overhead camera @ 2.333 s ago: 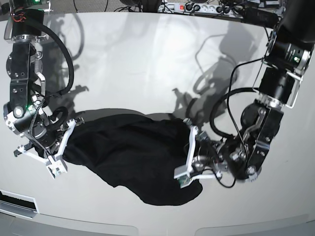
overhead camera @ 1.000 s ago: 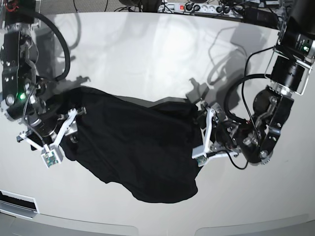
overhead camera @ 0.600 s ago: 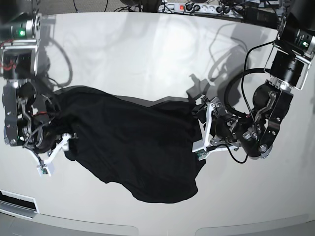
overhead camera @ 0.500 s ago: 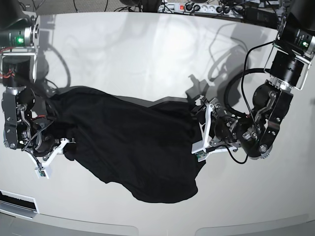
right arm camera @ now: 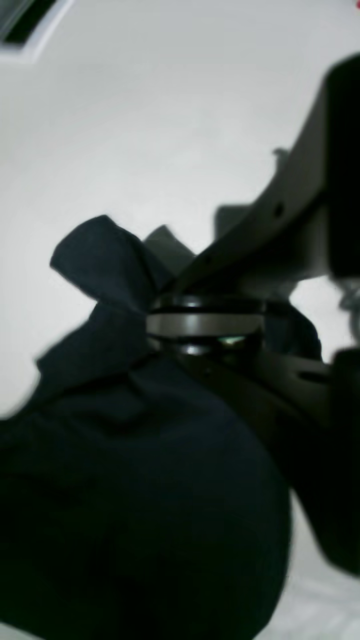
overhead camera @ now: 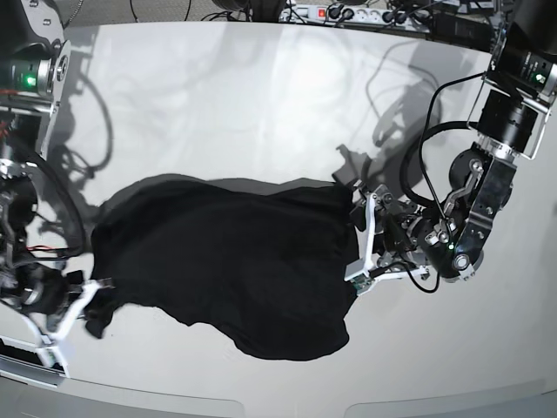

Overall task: Layout the t-shirt on the table in an organized manner, then fold the t-shirt properly
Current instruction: 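Stretch the shirt between both grippers and lower it onto the table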

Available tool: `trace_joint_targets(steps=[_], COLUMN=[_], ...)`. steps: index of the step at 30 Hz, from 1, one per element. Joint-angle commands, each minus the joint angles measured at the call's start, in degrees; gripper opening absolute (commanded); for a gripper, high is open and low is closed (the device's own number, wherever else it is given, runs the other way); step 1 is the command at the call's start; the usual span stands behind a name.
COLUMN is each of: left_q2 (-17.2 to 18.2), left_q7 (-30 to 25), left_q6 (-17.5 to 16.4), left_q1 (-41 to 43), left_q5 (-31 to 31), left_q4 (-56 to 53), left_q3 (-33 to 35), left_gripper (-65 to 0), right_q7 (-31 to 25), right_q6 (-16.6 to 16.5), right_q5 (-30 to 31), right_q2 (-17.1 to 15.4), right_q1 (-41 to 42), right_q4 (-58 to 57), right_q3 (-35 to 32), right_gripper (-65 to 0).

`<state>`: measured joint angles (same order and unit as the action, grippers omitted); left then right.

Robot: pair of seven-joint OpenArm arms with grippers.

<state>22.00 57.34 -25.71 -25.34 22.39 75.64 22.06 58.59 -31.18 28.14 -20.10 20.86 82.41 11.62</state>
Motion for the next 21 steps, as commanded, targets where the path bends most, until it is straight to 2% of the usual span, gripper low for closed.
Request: trace_joint_targets(steps=[1,5,9,11,13,15,18,21], left_q2=[0.2,0.2,0.2,0.2,0.2,0.2,0.2,0.2], left_q7=[-1.5,-1.9,-2.1,-2.0,-1.8,-1.8,-1.9,-2.1], left_q6=[0.4,0.5,0.5,0.5,0.5,0.5,0.5,0.5], left_q1=[-1.5,-1.5,-1.5,-1.5,-1.4,-1.3,-1.4,-1.3], left_q5=[0.1,-0.9,-1.2,-1.1,-1.2,-1.2,-1.2,-1.2], left_q4=[0.8,0.8,0.8,0.8,0.8,0.8,0.9,0.9], left_q3=[-0.5,-0.5,-0.5,-0.5,-0.5,-0.5,-0.5,-0.5], left_gripper=[-27.9,-27.9,-27.9,-27.9,-27.9,-27.9,-27.9,-27.9], right_q7=[0.0,2.6,6.2,6.9,6.9,6.8,6.5,5.6], right_q6=[-1.4,-5.0,-5.5,-5.5,-5.2,-3.3,-2.0,1.7], right_q5=[2.3,11.6,19.8,21.2,20.6,18.8,13.3,6.3], right_q2=[-0.9,-0.9,-0.9,-0.8,-0.5,0.2,1.7,2.7], right_q1=[0.3,-6.5,-13.8,-16.9,-19.6,-22.0,-24.6,-26.2], right_q4=[3.5,12.8,18.3,18.7,18.6,18.6,18.6,18.6], right_q3=[2.4,11.4,18.3,20.2,20.9,20.9,20.9,20.9], right_gripper=[-65.0,-65.0,-65.0,-65.0,-65.0,-65.0,-65.0,-65.0])
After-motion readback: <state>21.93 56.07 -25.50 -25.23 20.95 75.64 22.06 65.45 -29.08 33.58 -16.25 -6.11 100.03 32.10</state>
